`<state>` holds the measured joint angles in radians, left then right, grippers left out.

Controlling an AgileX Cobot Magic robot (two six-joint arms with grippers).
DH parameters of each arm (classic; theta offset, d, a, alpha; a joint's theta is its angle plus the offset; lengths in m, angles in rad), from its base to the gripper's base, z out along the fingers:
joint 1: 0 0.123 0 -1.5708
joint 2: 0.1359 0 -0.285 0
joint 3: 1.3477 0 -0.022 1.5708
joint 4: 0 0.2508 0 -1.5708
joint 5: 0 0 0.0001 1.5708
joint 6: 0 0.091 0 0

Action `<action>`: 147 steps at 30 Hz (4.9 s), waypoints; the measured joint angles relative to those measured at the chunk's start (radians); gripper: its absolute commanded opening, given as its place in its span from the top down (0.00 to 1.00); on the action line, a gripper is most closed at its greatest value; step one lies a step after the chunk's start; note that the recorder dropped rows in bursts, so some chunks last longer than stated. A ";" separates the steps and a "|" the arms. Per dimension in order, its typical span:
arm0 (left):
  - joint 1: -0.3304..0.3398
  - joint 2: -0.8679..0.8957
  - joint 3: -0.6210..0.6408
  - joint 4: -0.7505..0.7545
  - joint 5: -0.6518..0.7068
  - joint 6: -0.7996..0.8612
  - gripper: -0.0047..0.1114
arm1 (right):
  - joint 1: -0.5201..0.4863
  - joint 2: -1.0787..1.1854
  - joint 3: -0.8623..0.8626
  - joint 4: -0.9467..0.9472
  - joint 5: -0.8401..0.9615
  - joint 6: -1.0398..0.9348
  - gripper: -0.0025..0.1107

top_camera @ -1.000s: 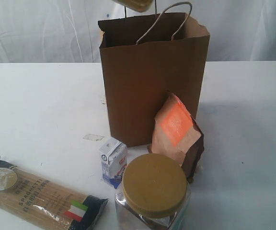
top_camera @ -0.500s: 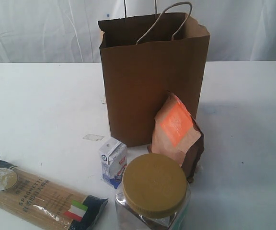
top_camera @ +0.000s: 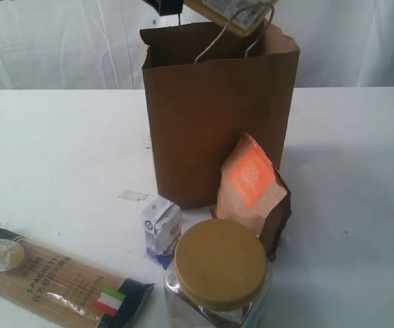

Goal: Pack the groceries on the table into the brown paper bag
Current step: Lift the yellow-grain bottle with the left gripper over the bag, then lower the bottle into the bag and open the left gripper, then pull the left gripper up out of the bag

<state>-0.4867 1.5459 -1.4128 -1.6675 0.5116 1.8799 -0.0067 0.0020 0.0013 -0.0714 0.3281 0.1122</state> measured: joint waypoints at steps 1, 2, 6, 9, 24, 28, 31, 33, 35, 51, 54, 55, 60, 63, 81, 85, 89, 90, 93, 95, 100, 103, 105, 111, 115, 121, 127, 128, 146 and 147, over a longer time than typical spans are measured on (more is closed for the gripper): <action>0.000 0.009 0.000 0.008 0.000 0.002 0.96 | 0.000 0.000 0.000 0.000 0.000 0.000 0.98; 0.000 0.014 0.000 0.021 0.000 0.002 0.96 | 0.000 0.000 0.000 0.000 0.000 0.000 0.98; 0.000 0.034 0.000 0.063 0.000 0.005 0.96 | 0.000 0.000 0.000 0.000 0.000 0.000 0.98; 0.000 0.036 0.000 0.071 0.000 0.005 0.96 | 0.000 0.000 0.000 0.000 0.000 0.000 0.98; 0.000 0.036 -0.001 0.069 -0.094 0.042 0.96 | 0.000 0.000 0.000 0.000 0.000 0.000 0.98; 0.000 0.036 -0.001 0.067 -0.092 0.046 0.96 | 0.000 0.000 0.000 0.000 0.000 0.000 0.98; 0.000 0.036 -0.001 0.067 -0.103 0.063 0.96 | 0.000 0.000 0.000 0.000 0.000 0.000 0.98; 0.000 0.036 -0.001 0.067 -0.112 0.076 0.96 | 0.000 0.000 0.000 0.000 0.000 0.000 0.98; 0.000 0.036 -0.001 0.067 -0.120 0.076 0.96 | 0.000 0.000 0.000 0.000 0.000 0.000 0.98; 0.000 0.037 -0.001 0.061 -0.155 0.077 0.96 | 0.000 0.000 0.000 0.000 0.000 0.000 0.98; 0.000 0.044 -0.001 0.053 -0.161 0.077 0.96 | 0.000 0.000 0.000 0.000 0.000 0.000 0.98; 0.000 0.048 -0.001 0.053 -0.161 0.077 0.96 | 0.000 0.000 0.000 0.000 0.000 0.000 0.98; 0.000 0.079 -0.001 0.046 -0.138 0.077 0.96 | 0.000 0.000 0.000 0.000 0.000 0.000 0.98; 0.000 0.092 -0.001 0.046 -0.134 0.077 0.96 | 0.000 0.000 0.000 0.000 0.000 0.000 0.98; 0.000 0.092 -0.001 0.093 -0.197 0.077 0.80 | 0.000 0.000 0.000 0.000 0.000 0.000 0.98; 0.000 0.093 -0.001 0.182 -0.181 0.048 0.61 | 0.000 0.000 0.000 0.000 0.000 0.000 0.98; 0.000 0.093 -0.001 0.225 -0.151 -0.024 0.52 | 0.000 0.000 0.000 0.000 0.000 0.000 0.98; 0.000 0.093 -0.001 0.228 -0.149 -0.041 0.52 | 0.000 0.000 0.000 0.000 0.000 0.000 0.98; 0.000 0.093 -0.001 0.231 -0.154 -0.096 0.52 | 0.000 0.000 0.000 0.000 0.000 0.000 0.98; 0.000 0.093 -0.001 0.231 -0.161 -0.141 0.52 | 0.000 0.000 0.000 0.000 0.000 0.016 0.98; 0.000 0.093 -0.001 0.231 -0.165 -0.254 0.52 | 0.000 0.000 0.000 0.000 0.000 0.026 0.98; 0.000 0.093 -0.001 0.231 -0.165 -0.274 0.52 | 0.000 0.000 0.000 0.000 0.000 0.026 0.98; 0.000 0.093 -0.001 0.231 -0.169 -0.278 0.52 | 0.000 0.000 0.000 0.000 0.000 0.026 0.98; 0.000 0.093 -0.001 0.231 -0.190 -0.280 0.52 | 0.000 0.000 0.000 0.000 0.000 0.030 0.98; 0.000 0.093 -0.001 0.231 -0.199 -0.280 0.52 | 0.000 0.000 0.000 0.000 0.000 0.030 0.98; 0.000 0.093 -0.001 0.254 -0.194 -0.280 0.52 | 0.000 0.000 0.000 0.000 0.000 0.030 0.98; 0.000 0.112 -0.002 0.320 -0.135 -0.282 0.44 | 0.000 0.000 0.000 0.000 0.000 0.030 0.98; 0.000 0.115 -0.002 0.327 -0.124 -0.282 0.41 | 0.000 0.000 0.000 0.000 0.000 0.030 0.98; -0.002 0.108 -0.011 0.306 -0.090 -0.302 0.21 | 0.000 0.000 0.000 0.000 0.000 0.030 0.98; -0.002 0.108 -0.011 0.306 -0.090 -0.302 0.21 | 0.000 0.000 0.000 0.000 0.000 0.030 0.98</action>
<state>-0.4889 1.6544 -1.4234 -1.3616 0.4215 1.5779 -0.0067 0.0020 0.0013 -0.0714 0.3281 0.1420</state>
